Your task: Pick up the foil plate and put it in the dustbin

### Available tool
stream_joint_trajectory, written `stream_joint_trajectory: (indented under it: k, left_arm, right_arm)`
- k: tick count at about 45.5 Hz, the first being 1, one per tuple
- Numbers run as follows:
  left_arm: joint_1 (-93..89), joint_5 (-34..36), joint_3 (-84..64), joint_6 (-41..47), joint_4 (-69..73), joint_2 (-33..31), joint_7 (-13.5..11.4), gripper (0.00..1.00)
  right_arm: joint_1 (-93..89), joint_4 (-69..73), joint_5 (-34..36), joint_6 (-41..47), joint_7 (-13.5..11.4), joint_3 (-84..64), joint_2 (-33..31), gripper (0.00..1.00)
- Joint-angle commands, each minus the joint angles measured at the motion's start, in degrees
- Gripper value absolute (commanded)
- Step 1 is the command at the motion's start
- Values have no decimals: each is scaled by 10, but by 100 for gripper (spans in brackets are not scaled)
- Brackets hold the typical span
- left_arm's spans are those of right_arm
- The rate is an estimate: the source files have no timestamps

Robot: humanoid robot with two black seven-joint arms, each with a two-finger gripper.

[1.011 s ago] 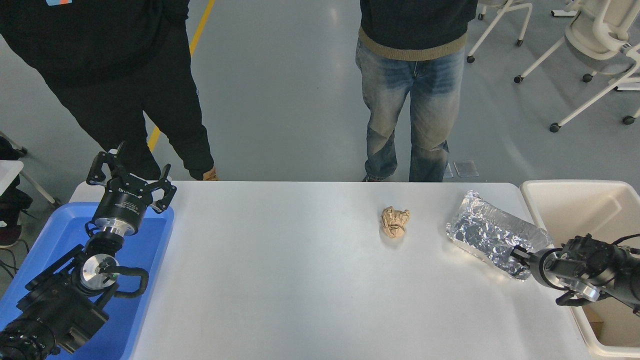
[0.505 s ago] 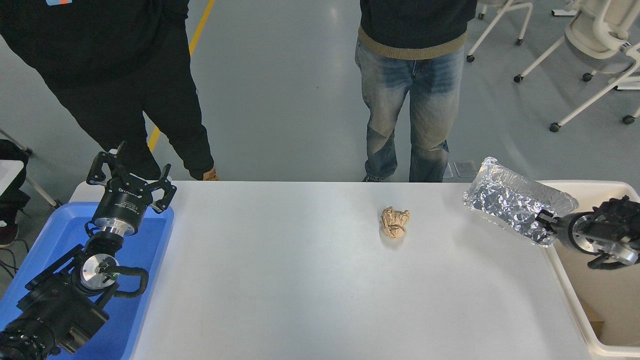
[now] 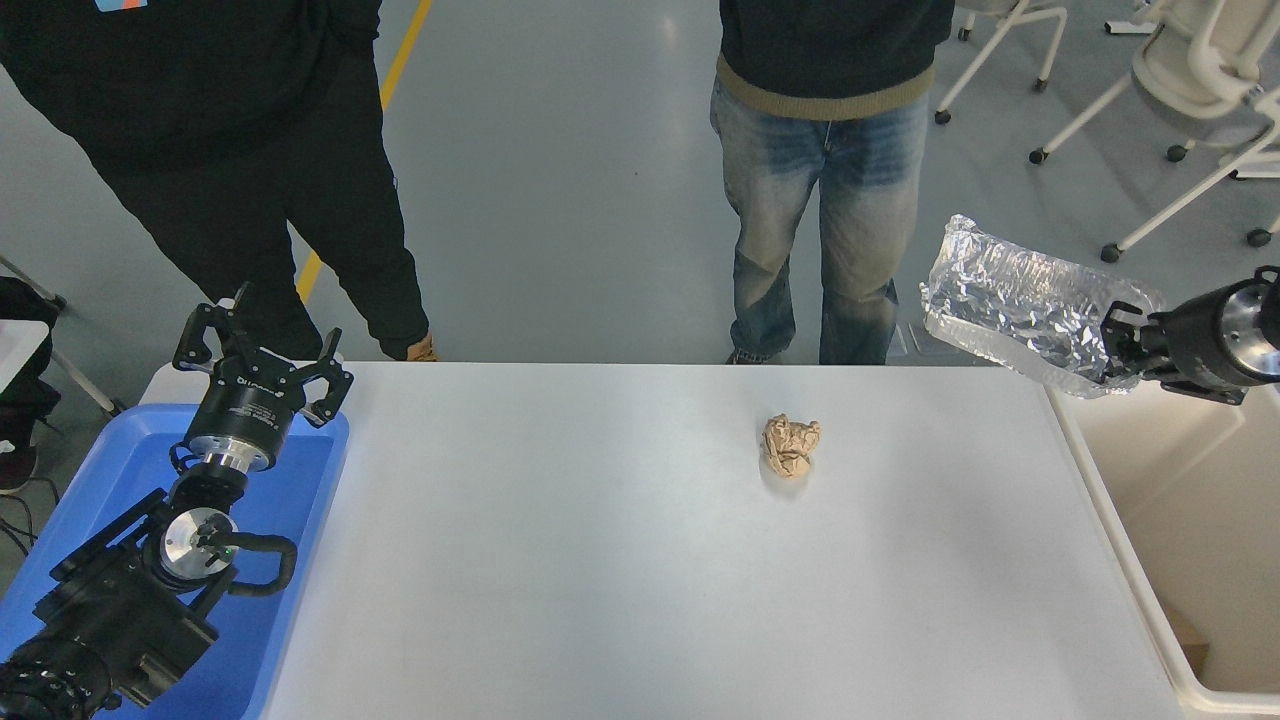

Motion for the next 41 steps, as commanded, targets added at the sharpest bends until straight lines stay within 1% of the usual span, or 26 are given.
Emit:
stream_joint_trajectory:
  k: [1, 15, 33, 38, 41]
  left_arm:
    - [0, 0, 0, 0, 0, 0, 0, 99]
    - [0, 0, 0, 0, 0, 0, 1, 99]
    - [0, 0, 0, 0, 0, 0, 0, 99]
    - [0, 0, 0, 0, 0, 0, 0, 99]
    - [0, 0, 0, 0, 0, 0, 0, 99]
  right_arm:
    - [96, 11, -6, 68, 0, -32, -4, 0]
    - [110, 11, -33, 70, 0, -45, -17, 0]
    - [106, 10, -34, 70, 0, -44, -17, 0]
    - [93, -4, -36, 67, 0, -39, -18, 0]
    - [65, -36, -37, 59, 0, -36, -23, 0]
